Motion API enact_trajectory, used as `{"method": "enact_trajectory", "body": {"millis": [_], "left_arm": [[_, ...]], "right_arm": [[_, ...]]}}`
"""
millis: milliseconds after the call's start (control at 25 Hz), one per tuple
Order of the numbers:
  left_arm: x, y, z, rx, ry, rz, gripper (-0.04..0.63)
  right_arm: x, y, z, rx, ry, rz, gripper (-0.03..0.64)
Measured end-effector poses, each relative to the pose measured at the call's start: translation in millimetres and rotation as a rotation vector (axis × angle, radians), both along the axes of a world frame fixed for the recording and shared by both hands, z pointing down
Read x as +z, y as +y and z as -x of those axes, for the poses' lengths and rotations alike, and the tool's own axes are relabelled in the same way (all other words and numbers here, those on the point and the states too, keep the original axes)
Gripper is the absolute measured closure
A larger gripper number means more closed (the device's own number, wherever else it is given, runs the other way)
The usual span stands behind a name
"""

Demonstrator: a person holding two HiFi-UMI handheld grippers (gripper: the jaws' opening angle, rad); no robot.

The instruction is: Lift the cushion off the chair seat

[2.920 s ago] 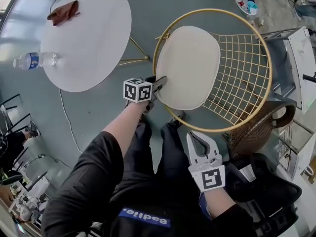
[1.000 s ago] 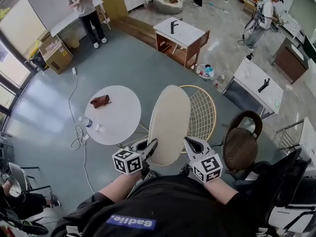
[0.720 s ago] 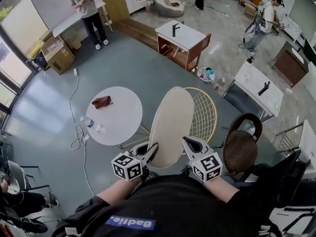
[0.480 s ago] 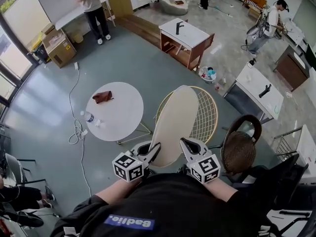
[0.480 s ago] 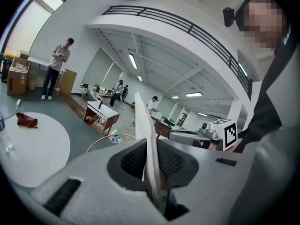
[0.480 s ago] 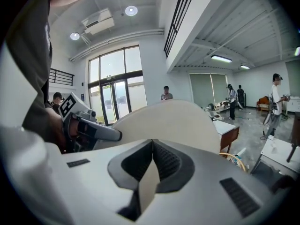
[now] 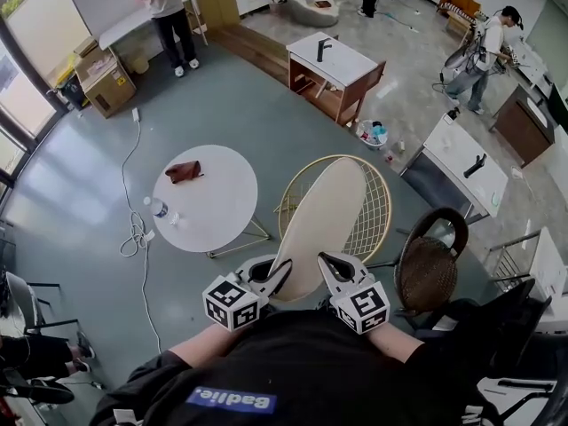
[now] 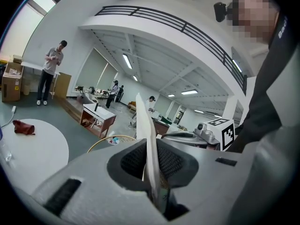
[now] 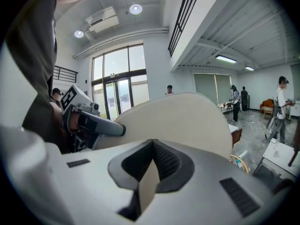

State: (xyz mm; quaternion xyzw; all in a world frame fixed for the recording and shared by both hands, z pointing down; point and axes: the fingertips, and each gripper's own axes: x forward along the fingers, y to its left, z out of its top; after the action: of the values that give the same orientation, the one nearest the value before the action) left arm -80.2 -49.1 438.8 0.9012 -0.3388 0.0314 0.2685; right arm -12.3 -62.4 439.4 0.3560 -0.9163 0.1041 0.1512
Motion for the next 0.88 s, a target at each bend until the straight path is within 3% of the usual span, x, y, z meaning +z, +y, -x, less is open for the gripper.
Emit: {"method": "enact_trajectory", "body": {"millis": [880], "left_arm": [[5.7,3.3,-0.2,0.005,0.006,0.022,0.540]], "right_arm": [[1.6,2.4,1.6,0.002,-0.016,0.003,0.591]]}}
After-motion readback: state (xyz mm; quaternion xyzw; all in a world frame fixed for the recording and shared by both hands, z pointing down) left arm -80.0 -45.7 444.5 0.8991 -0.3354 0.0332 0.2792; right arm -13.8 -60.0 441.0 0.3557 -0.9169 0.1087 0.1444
